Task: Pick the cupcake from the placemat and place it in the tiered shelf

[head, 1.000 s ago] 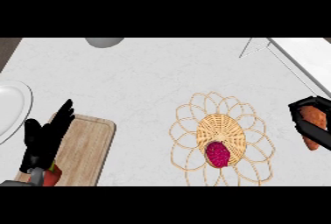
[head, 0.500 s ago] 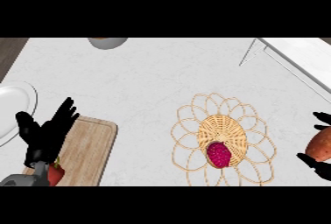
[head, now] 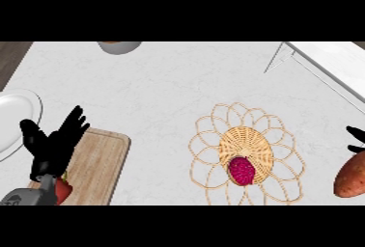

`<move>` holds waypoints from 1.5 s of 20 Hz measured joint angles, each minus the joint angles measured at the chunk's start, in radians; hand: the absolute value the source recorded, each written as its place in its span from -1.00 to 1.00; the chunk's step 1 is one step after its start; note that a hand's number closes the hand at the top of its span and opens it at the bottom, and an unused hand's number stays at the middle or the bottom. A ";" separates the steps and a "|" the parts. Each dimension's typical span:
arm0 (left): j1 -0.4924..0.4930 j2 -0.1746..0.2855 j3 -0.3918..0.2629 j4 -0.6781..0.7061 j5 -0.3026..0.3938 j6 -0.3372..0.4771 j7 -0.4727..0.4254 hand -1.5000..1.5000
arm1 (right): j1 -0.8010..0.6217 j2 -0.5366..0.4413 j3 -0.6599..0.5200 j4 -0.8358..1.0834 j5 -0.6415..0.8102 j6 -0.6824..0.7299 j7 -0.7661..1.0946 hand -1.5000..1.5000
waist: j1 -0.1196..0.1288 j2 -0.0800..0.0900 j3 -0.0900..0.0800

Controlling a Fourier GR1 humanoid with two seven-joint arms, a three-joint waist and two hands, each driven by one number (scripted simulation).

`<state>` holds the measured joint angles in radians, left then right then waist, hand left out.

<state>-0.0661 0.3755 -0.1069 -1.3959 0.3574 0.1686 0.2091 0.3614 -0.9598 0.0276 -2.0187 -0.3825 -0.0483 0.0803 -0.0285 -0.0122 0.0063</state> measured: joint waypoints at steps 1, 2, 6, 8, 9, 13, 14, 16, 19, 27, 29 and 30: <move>-0.001 0.000 0.000 0.000 0.000 -0.003 0.003 0.00 | 0.009 -0.012 0.010 -0.045 0.015 -0.013 0.045 -1.00 | 0.002 0.000 0.000; -0.006 0.001 0.004 0.008 0.001 -0.007 0.001 0.00 | 0.006 -0.030 0.009 -0.085 0.018 -0.024 0.099 -1.00 | 0.004 0.001 0.000; -0.016 -0.003 -0.004 -0.001 -0.005 -0.013 0.013 0.00 | -0.031 -0.071 0.029 -0.204 0.059 -0.106 0.327 -1.00 | 0.021 0.004 -0.001; -0.020 0.002 -0.001 -0.002 -0.001 -0.024 0.021 0.00 | -0.064 -0.072 0.066 -0.244 0.101 -0.157 0.429 -1.00 | 0.031 0.007 -0.002; -0.023 -0.007 -0.007 0.000 -0.009 -0.020 0.016 0.00 | -0.090 -0.074 0.082 -0.255 0.120 -0.176 0.480 -1.00 | 0.035 0.008 -0.001; -0.048 -0.017 -0.012 0.018 -0.018 -0.022 0.026 0.00 | -0.185 -0.094 0.169 -0.289 0.220 -0.226 0.677 -1.00 | 0.049 0.011 -0.001; -0.048 -0.015 -0.011 0.015 -0.017 -0.027 0.030 0.00 | -0.219 -0.093 0.189 -0.286 0.233 -0.231 0.725 -1.00 | 0.054 0.012 -0.002; -0.050 -0.021 -0.013 0.018 -0.022 -0.031 0.022 0.00 | -0.282 -0.078 0.244 -0.277 0.268 -0.235 0.805 -1.00 | 0.059 0.012 -0.001; -0.060 -0.029 -0.017 0.018 -0.030 -0.023 0.035 0.00 | -0.369 -0.046 0.335 -0.241 0.313 -0.215 0.887 -1.00 | 0.065 0.013 -0.001; -0.049 -0.033 -0.003 0.022 -0.040 -0.028 0.030 0.00 | -0.546 0.097 0.544 -0.143 0.475 -0.166 1.008 -1.00 | 0.055 0.009 0.001; -0.046 -0.031 0.004 0.025 -0.039 -0.035 0.028 0.00 | -0.557 0.126 0.573 -0.126 0.518 -0.163 1.023 -1.00 | 0.047 0.007 0.002; -0.043 -0.034 0.003 0.026 -0.046 -0.032 0.023 0.00 | -0.564 0.138 0.583 -0.120 0.538 -0.161 1.031 -1.00 | 0.045 0.006 0.003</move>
<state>-0.1088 0.3417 -0.1039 -1.3699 0.3118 0.1361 0.2318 -0.2029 -0.8216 0.6108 -2.1384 0.1552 -0.2092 1.1117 0.0161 -0.0062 0.0090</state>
